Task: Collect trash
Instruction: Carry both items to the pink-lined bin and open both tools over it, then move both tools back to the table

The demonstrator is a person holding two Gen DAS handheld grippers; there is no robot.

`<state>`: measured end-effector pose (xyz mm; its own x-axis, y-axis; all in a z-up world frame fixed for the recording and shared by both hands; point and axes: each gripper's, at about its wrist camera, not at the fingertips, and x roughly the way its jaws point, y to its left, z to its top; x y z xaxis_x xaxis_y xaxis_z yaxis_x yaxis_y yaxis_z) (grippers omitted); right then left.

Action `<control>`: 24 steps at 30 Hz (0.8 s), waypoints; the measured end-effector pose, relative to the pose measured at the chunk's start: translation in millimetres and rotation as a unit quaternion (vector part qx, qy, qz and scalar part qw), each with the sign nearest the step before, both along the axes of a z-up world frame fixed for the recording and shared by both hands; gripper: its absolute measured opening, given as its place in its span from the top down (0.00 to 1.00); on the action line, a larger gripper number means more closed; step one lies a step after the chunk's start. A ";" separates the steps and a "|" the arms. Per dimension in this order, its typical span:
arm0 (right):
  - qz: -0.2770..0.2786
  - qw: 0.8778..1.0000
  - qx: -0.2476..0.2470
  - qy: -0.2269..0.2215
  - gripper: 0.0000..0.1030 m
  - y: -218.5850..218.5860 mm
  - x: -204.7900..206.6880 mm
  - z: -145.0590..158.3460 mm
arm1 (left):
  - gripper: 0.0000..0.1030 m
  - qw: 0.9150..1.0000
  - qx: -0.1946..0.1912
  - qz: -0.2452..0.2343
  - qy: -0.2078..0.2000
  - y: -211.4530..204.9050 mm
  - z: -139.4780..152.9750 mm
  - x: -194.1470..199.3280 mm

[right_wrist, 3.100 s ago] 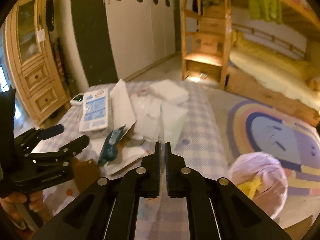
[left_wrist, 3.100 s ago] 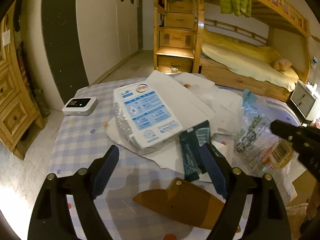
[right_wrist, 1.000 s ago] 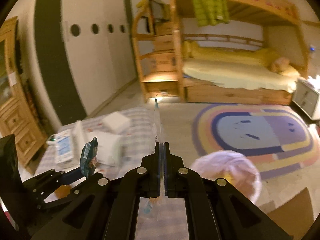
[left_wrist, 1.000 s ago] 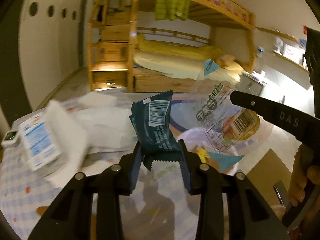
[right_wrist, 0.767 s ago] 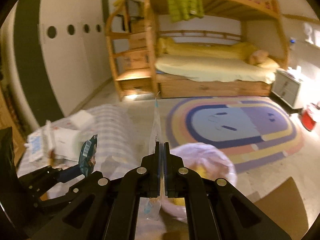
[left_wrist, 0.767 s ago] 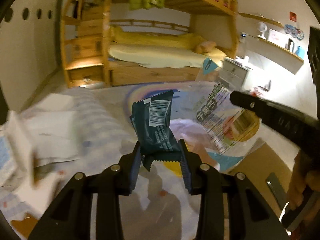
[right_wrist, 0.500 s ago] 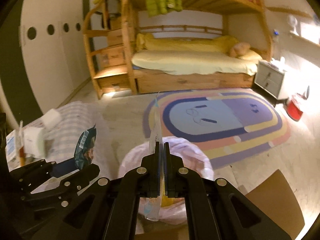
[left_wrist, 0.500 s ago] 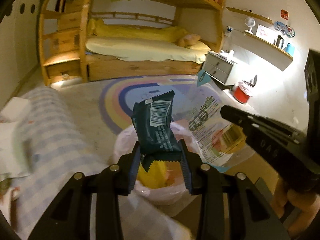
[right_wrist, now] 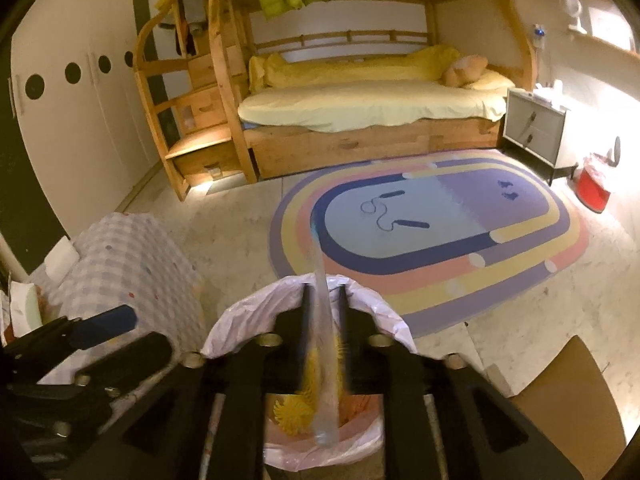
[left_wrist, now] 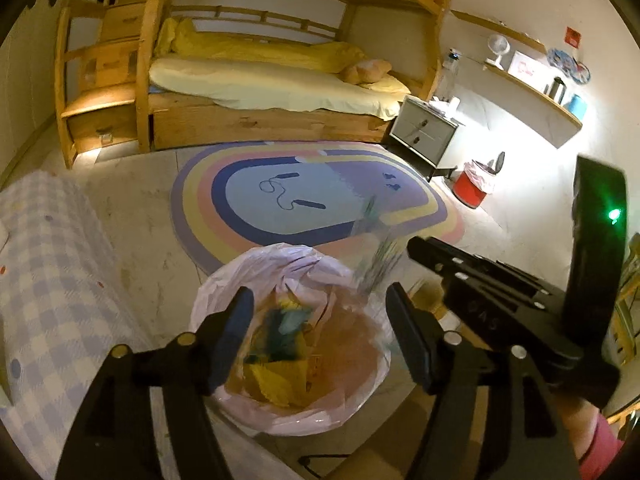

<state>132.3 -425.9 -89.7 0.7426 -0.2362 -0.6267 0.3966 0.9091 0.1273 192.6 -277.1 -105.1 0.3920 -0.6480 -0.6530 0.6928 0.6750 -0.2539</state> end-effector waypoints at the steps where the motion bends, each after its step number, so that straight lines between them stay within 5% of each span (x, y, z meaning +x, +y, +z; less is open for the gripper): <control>1: 0.000 1.000 0.002 -0.001 0.73 1.0 -1.7 -0.6 | 0.35 1.000 0.001 0.007 -0.004 3.0 2.2 0.5; 12: 0.024 0.999 0.015 -0.033 0.73 35.1 -33.0 37.3 | 0.34 0.991 -0.018 0.119 -0.056 80.8 52.6 -24.6; 24: 0.158 0.984 0.008 -0.076 0.73 147.8 -48.4 102.0 | 0.31 0.977 0.001 0.197 -0.087 191.5 66.1 -79.1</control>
